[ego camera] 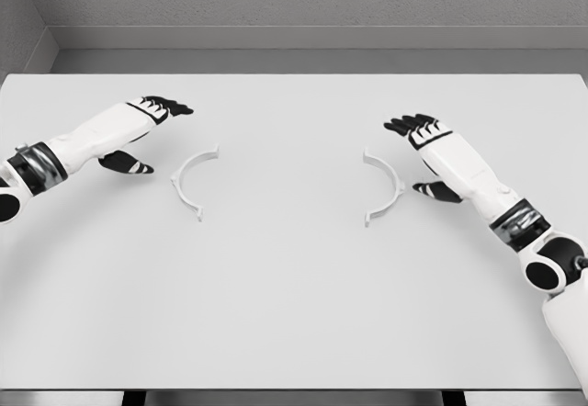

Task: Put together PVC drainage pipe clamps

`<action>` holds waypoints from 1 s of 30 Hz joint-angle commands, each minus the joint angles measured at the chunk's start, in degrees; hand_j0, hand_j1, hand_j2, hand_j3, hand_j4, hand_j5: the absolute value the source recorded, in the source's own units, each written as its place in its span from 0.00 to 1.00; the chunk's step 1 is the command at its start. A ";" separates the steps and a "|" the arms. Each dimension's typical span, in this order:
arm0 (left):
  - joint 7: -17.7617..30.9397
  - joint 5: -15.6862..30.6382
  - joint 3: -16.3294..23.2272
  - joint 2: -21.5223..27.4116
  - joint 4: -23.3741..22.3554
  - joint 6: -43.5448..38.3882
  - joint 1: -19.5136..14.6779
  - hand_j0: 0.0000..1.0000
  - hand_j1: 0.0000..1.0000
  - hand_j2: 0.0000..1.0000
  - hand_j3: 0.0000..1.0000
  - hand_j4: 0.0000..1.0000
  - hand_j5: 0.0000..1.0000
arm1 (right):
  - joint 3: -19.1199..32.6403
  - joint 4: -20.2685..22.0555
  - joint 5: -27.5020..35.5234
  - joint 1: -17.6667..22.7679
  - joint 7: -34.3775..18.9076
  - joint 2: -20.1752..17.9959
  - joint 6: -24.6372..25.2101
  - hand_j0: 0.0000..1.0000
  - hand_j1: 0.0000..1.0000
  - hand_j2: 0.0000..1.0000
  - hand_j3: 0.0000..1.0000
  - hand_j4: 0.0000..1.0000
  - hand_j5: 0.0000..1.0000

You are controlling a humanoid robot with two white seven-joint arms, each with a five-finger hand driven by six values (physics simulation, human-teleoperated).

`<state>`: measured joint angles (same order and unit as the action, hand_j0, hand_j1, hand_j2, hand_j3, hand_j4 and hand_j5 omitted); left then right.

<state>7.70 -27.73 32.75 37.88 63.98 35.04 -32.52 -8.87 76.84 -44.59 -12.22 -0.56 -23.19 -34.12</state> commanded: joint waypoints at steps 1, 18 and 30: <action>0.04 0.31 0.03 0.00 -0.26 -0.04 0.00 1.00 1.00 1.00 1.00 1.00 1.00 | -0.10 -1.17 0.38 0.00 -0.06 0.07 0.02 1.00 1.00 1.00 1.00 1.00 1.00; 0.04 -0.13 0.91 -2.90 -0.87 -0.04 0.53 1.00 1.00 1.00 1.00 1.00 1.00 | -0.19 -3.19 0.38 -0.62 -0.14 1.83 0.11 1.00 1.00 1.00 1.00 1.00 1.00; -0.05 -0.04 0.91 -3.34 -4.48 -0.04 -0.35 1.00 1.00 1.00 1.00 1.00 1.00 | -0.01 -2.31 0.47 -1.32 -0.32 1.92 0.02 1.00 1.00 1.00 1.00 1.00 1.00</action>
<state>7.71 -28.12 33.67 34.57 60.17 35.04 -32.96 -8.93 74.36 -44.48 -13.54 -0.87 -21.27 -34.09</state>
